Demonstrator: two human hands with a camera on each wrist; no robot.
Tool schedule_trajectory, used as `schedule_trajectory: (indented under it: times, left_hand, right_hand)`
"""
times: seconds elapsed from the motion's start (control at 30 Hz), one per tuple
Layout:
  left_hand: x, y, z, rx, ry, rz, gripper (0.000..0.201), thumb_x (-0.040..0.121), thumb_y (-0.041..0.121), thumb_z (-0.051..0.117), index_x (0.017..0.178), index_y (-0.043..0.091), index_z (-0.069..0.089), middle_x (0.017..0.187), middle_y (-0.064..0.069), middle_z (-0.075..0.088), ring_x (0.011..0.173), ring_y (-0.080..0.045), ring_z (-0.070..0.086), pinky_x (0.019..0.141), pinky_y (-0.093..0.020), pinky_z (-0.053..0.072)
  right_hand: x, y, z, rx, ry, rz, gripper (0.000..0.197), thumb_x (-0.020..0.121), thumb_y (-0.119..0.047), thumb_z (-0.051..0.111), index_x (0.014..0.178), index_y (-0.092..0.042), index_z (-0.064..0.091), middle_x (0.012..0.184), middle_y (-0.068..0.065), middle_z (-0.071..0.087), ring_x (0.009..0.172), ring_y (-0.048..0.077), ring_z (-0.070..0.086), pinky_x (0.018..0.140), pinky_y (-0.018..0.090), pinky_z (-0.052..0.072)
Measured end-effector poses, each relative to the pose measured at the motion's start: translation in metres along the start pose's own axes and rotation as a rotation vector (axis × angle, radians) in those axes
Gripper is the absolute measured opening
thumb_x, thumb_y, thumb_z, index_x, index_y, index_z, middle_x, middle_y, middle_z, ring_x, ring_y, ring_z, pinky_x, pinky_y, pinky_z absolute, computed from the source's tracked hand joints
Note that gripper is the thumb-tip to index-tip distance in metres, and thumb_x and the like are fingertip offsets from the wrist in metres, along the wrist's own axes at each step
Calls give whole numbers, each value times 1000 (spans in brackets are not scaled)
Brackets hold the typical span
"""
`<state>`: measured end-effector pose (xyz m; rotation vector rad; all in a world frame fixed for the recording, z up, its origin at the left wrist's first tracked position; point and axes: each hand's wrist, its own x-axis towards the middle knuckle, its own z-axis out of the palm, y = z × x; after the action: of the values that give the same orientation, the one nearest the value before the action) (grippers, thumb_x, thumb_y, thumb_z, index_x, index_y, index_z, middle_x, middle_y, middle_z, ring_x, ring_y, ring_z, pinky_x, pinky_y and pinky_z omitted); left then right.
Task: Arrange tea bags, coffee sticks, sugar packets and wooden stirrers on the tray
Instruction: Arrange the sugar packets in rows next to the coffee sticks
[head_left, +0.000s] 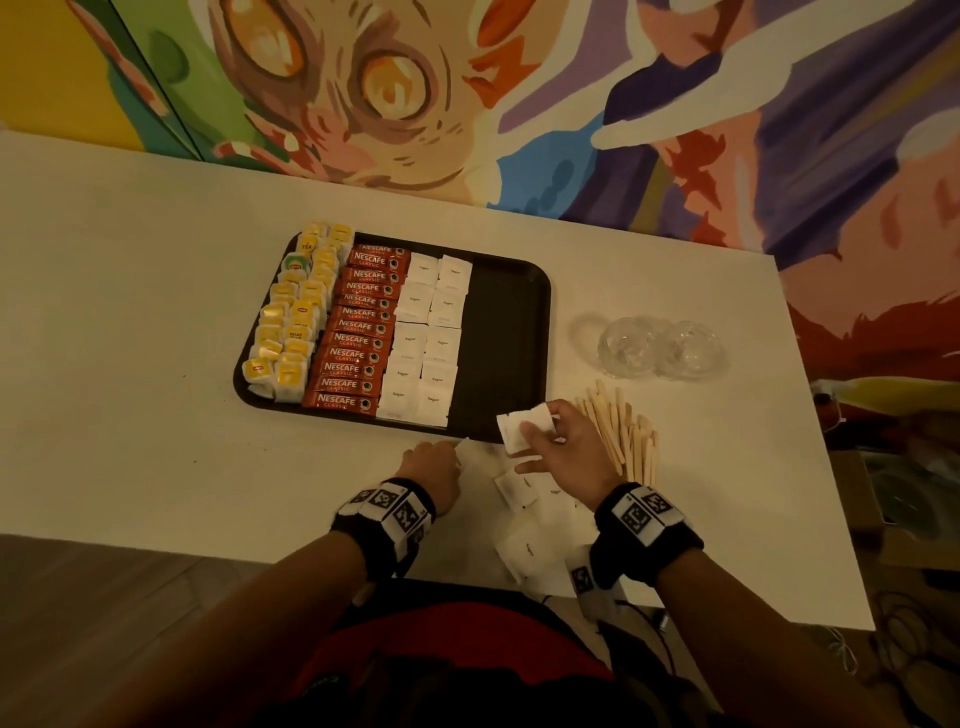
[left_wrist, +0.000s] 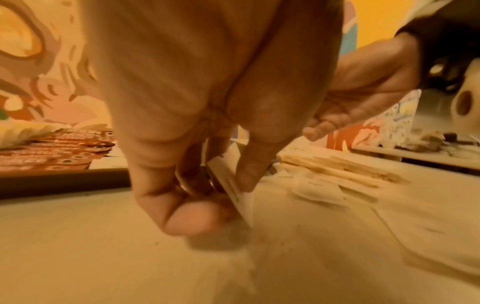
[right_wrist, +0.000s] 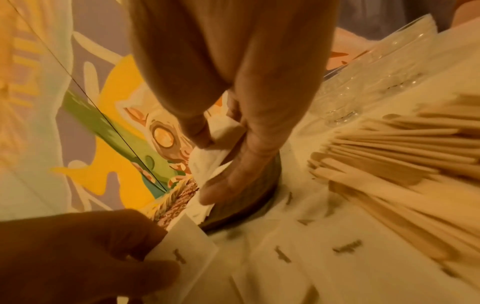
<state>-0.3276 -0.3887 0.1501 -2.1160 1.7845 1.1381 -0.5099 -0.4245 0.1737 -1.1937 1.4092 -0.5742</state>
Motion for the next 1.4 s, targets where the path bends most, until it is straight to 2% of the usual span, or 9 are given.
schedule_trajectory:
  times: [0.23, 0.4, 0.47, 0.57, 0.7, 0.83, 1.0, 1.17, 1.4]
  left_hand:
    - [-14, -32, -44, -379, -2, 14, 26, 100, 12, 42, 122, 5, 54, 120, -13, 57, 98, -25, 61, 84, -33, 53]
    - [8, -53, -91, -562, 150, -53, 15, 101, 16, 44, 103, 7, 56, 105, -13, 59, 91, -27, 62, 83, -39, 56]
    - [21, -59, -106, -601, 242, -91, 10, 99, 18, 50, 99, 12, 57, 105, -9, 59, 98, -28, 60, 86, -40, 54]
    - [43, -66, -121, -547, 339, -142, 18, 93, 27, 61, 106, 15, 64, 108, -2, 62, 105, -26, 59, 94, -38, 49]
    - [64, -62, -134, -505, 399, -227, 37, 89, 31, 65, 123, 16, 60, 128, -6, 58, 113, -25, 57, 94, -35, 46]
    - [81, -58, -136, -534, 372, -269, 34, 93, 22, 62, 125, 11, 60, 127, -8, 58, 88, -14, 57, 69, -16, 43]
    - [95, -59, -136, -601, 342, -308, 24, 86, 18, 70, 109, 12, 66, 112, -10, 66, 95, -26, 67, 86, -39, 57]
    - [104, -61, -134, -491, 355, -260, 18, 83, 27, 72, 95, 16, 65, 100, 0, 66, 95, -21, 62, 92, -36, 50]
    - [106, -59, -133, -252, 339, -240, 23, 87, 39, 66, 94, 19, 58, 89, 2, 58, 83, -17, 55, 72, -32, 47]
  right_hand:
    - [32, -24, 18, -133, 15, -55, 31, 96, -11, 59, 126, -14, 55, 122, 4, 56, 106, 22, 59, 68, 25, 60]
    - [68, -45, 36, -243, -60, -117, 42, 95, -4, 57, 133, -22, 53, 127, -5, 52, 122, 22, 50, 94, 45, 55]
    - [82, -55, 43, -248, -45, -115, 41, 93, -6, 62, 130, -21, 53, 122, -4, 56, 114, 17, 54, 91, 42, 57]
    - [101, -67, 51, -201, 4, -58, 39, 90, -12, 68, 126, -19, 54, 105, -3, 62, 91, 14, 64, 77, 31, 60]
    - [126, -73, 63, -193, 63, 24, 30, 87, -15, 72, 113, -19, 60, 110, 2, 65, 96, 22, 68, 79, 37, 61]
    - [142, -72, 72, -226, 86, 73, 29, 88, -13, 71, 114, -17, 61, 111, 6, 67, 92, 22, 69, 77, 38, 61]
    - [157, -65, 80, -275, 120, 115, 28, 87, -11, 72, 112, -16, 62, 112, 8, 68, 98, 22, 67, 84, 42, 60]
    - [166, -61, 84, -320, 163, 173, 29, 89, -12, 70, 115, -13, 60, 109, 9, 69, 91, 21, 69, 80, 32, 59]
    - [169, -60, 94, -416, 176, 216, 28, 90, -19, 69, 114, -18, 56, 116, 10, 62, 90, 20, 66, 76, 29, 58]
